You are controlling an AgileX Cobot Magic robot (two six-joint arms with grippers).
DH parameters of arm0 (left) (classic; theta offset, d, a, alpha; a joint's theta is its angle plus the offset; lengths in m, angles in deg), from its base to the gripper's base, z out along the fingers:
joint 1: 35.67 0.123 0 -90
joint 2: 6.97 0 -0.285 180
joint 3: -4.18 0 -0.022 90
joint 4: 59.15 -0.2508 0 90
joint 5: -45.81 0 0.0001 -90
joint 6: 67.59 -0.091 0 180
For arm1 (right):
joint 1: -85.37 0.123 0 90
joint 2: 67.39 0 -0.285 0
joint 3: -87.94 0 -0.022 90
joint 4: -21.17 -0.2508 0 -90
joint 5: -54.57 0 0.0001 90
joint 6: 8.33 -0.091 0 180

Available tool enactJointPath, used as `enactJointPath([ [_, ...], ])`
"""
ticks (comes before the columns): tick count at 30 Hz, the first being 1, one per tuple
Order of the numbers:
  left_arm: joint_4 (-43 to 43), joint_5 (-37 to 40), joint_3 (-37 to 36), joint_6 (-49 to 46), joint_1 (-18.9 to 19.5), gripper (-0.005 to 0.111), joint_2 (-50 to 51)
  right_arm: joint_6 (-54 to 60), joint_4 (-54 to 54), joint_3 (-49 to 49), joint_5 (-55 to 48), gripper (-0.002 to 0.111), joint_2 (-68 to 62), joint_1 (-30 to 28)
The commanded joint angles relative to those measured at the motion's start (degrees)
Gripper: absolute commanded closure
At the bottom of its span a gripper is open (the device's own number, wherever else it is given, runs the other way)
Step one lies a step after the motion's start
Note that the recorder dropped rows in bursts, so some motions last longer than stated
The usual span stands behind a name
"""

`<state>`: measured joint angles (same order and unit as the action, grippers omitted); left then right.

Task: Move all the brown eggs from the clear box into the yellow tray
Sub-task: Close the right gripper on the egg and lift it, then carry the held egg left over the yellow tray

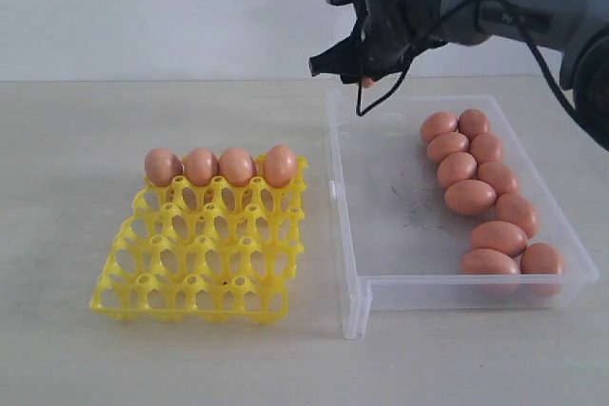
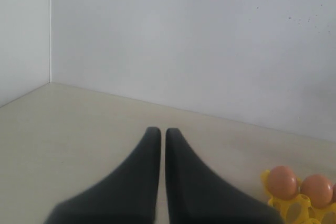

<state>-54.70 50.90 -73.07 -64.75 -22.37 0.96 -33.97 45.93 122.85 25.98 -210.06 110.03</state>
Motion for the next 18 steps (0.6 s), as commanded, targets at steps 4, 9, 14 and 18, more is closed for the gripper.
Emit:
enactJointPath([
  [4, 0.51, -0.72, 0.04, 0.51, 0.09, 0.103, -0.14, -22.89, 20.75, -12.6, 31.65, 0.109, 1.87, -1.37],
  [9, 0.51, -0.72, 0.04, 0.51, 0.09, 0.103, -0.14, -21.14, 18.52, -16.24, 39.61, 0.109, 4.82, -4.28],
  [14, 0.51, -0.72, 0.04, 0.51, 0.09, 0.103, -0.14, -12.32, 18.63, -25.38, 55.74, 0.109, 10.25, -6.45],
  [18, 0.51, -0.72, 0.04, 0.51, 0.09, 0.103, -0.14, -6.73, 18.5, -35.34, 69.87, 0.109, 14.87, -7.1],
])
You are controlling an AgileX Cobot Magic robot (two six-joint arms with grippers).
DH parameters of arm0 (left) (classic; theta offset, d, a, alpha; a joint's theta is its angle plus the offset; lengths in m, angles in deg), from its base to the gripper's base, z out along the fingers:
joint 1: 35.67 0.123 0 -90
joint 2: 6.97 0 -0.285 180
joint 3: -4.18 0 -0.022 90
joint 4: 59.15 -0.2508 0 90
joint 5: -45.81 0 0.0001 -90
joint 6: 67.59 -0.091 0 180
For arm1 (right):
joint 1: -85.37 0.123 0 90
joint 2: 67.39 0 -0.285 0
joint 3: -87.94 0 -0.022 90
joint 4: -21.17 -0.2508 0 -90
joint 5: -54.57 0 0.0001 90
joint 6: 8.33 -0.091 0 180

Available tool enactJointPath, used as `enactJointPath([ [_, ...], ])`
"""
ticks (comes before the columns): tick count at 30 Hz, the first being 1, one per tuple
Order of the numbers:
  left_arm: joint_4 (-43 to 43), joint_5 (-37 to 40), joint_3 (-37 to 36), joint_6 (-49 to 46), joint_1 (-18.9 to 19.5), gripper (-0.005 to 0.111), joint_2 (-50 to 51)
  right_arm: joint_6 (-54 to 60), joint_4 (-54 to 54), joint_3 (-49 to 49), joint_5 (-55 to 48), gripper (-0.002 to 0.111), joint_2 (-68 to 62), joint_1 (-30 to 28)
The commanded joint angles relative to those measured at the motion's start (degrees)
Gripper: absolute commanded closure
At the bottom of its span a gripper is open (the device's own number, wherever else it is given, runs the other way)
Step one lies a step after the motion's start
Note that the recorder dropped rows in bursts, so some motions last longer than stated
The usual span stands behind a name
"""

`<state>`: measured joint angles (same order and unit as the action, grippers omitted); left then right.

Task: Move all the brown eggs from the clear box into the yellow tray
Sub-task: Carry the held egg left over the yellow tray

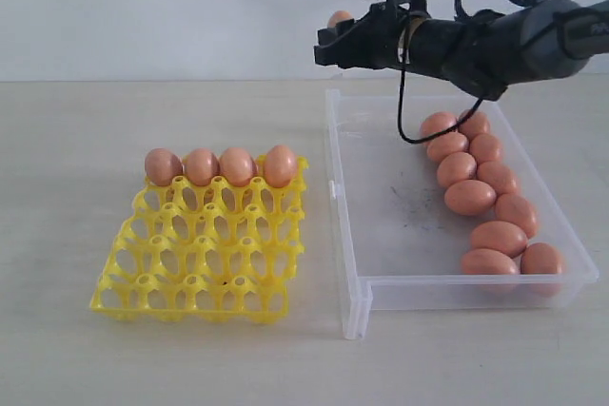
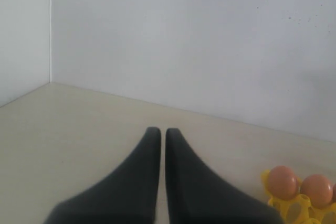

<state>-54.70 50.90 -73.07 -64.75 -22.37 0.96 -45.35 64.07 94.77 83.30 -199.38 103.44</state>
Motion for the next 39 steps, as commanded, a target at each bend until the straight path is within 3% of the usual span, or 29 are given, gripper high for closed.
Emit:
enactJointPath([
  [1, 0.51, -0.72, 0.04, 0.51, 0.09, 0.103, -0.14, 4.66, 0.47, -8.97, 16.01, 0.109, 5.0, -0.51],
  [4, 0.51, -0.72, 0.04, 0.51, 0.09, 0.103, -0.14, 2.23, 2.13, -13.84, 28.6, 0.109, 6.33, -0.4],
  [6, 0.51, -0.72, 0.04, 0.51, 0.09, 0.103, -0.14, -5.56, 4.52, -16.55, 41.24, 0.109, 6.1, -0.26],
  [9, 0.51, -0.72, 0.04, 0.51, 0.09, 0.103, -0.14, -11.93, 9.96, -16.93, 41.24, 0.109, 5.69, 1.55],
  [15, 0.51, -0.72, 0.04, 0.51, 0.09, 0.103, -0.14, -5.86, 12.15, -16.93, 41.24, 0.109, 5.66, 12.89],
  [20, 0.51, -0.72, 0.04, 0.51, 0.09, 0.103, -0.14, -7.02, 7.81, -13.57, 20.52, 0.109, 4.62, 21.33],
  [27, 0.51, -0.72, 0.04, 0.51, 0.09, 0.103, -0.14, -24.26, 7.64, -4.86, 18.03, 0.109, -3.56, 22.58],
  [39, 0.51, -0.72, 0.04, 0.51, 0.09, 0.103, -0.14, -28.43, 7.07, 0.28, 12.58, 0.109, -9.98, 22.58],
])
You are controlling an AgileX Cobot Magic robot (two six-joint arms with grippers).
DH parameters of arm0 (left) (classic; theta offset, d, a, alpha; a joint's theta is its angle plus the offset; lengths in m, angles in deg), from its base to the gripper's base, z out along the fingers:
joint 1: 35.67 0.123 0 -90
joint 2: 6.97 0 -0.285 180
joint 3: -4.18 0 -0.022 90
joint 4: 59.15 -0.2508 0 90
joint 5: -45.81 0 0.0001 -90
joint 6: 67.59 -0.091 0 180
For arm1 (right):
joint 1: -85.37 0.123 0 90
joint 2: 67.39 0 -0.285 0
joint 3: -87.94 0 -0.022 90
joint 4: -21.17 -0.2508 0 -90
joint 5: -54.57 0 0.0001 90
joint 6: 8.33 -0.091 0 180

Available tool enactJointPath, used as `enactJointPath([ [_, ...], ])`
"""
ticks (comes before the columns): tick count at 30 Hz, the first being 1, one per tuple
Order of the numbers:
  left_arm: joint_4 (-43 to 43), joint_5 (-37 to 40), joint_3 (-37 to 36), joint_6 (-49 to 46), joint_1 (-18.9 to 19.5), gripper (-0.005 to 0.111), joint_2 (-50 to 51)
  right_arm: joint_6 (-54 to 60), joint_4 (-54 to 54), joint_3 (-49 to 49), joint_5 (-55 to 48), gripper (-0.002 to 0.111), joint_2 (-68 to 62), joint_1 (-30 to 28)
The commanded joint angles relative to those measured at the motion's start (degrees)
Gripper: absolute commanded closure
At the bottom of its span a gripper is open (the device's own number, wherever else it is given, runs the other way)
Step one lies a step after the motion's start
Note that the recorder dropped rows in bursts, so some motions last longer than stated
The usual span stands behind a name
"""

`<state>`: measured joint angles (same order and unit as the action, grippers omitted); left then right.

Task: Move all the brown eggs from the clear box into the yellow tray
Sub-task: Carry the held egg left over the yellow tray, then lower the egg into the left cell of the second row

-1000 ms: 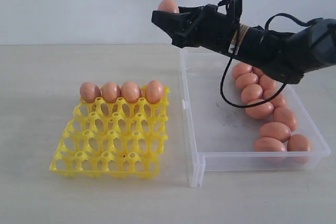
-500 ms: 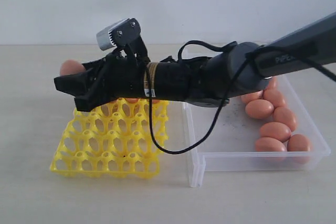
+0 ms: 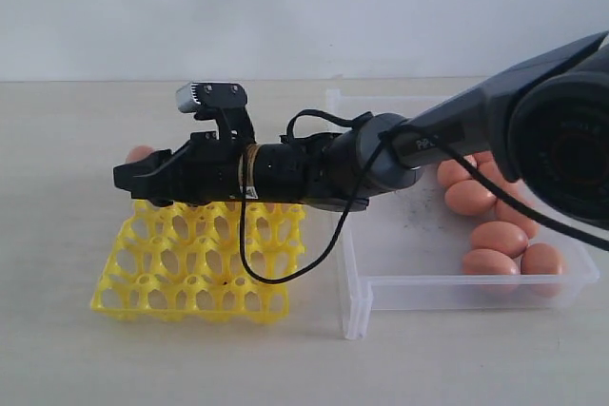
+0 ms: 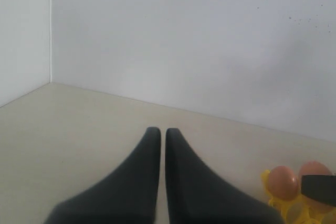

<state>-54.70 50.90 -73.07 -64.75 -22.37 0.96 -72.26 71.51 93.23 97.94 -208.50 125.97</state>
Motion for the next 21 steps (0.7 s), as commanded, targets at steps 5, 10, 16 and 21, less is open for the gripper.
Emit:
enactJointPath([
  [5, 0.51, -0.72, 0.04, 0.51, 0.09, 0.103, -0.14, -2.54, 0.89, 2.95, -3.78, 0.109, -1.36, 0.48],
  [10, 0.51, -0.72, 0.04, 0.51, 0.09, 0.103, -0.14, -1.29, 4.96, 4.42, -8.62, 0.109, -1.36, 1.83],
  [16, 0.51, -0.72, 0.04, 0.51, 0.09, 0.103, -0.14, -1.01, 6.14, 5.01, -11.98, 0.109, -1.36, 2.31],
  [21, 0.51, -0.72, 0.04, 0.51, 0.09, 0.103, -0.14, 0.08, 5.91, 5.01, -14.47, 0.109, -1.36, 2.41],
])
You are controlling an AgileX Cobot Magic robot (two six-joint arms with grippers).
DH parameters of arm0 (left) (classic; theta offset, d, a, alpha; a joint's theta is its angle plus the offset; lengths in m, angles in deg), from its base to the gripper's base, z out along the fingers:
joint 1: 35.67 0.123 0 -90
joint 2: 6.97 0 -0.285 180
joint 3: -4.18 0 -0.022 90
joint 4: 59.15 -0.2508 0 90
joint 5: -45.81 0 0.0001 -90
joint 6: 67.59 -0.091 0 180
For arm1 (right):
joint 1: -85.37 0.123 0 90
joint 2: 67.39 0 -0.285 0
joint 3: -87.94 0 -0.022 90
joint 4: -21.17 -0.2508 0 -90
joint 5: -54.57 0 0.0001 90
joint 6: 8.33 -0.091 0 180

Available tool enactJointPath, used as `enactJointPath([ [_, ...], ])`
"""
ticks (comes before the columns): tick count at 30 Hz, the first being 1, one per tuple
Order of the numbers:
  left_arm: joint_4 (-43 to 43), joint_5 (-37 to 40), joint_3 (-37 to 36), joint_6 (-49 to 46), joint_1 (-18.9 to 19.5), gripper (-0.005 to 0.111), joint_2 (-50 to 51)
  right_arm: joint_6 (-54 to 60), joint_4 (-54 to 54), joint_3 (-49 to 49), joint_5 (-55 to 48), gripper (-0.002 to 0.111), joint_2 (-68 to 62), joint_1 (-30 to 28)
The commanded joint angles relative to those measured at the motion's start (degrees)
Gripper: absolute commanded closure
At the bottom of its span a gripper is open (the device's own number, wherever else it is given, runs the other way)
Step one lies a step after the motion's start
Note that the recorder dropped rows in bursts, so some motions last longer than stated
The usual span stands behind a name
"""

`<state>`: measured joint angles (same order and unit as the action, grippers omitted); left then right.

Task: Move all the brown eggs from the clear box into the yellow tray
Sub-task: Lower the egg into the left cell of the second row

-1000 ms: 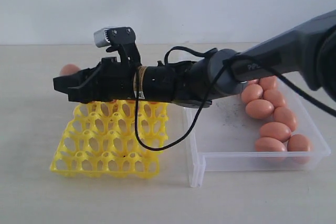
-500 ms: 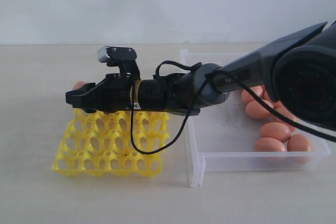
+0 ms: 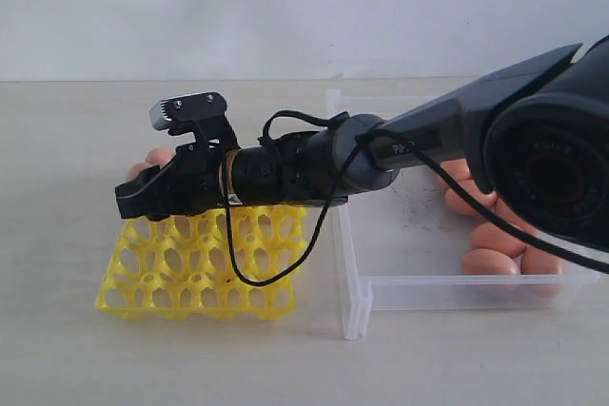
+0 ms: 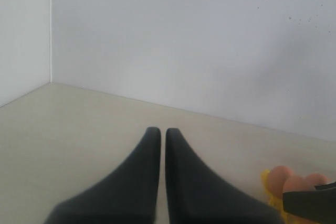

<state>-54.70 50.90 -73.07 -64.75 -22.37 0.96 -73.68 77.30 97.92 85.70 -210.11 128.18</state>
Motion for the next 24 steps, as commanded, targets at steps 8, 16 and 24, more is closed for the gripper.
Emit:
enactJointPath([
  [8, 0.51, -0.72, 0.04, 0.51, 0.09, 0.103, -0.14, 2.94, 0.95, 1.76, -3.39, 0.109, 0.24, 0.61],
  [16, 0.51, -0.72, 0.04, 0.51, 0.09, 0.103, -0.14, 4.38, 1.88, 4.23, -13.03, 0.109, 0.24, 3.13],
  [24, 0.51, -0.72, 0.04, 0.51, 0.09, 0.103, -0.14, 4.47, 1.19, 4.23, -17.13, 0.109, 0.24, 2.9],
])
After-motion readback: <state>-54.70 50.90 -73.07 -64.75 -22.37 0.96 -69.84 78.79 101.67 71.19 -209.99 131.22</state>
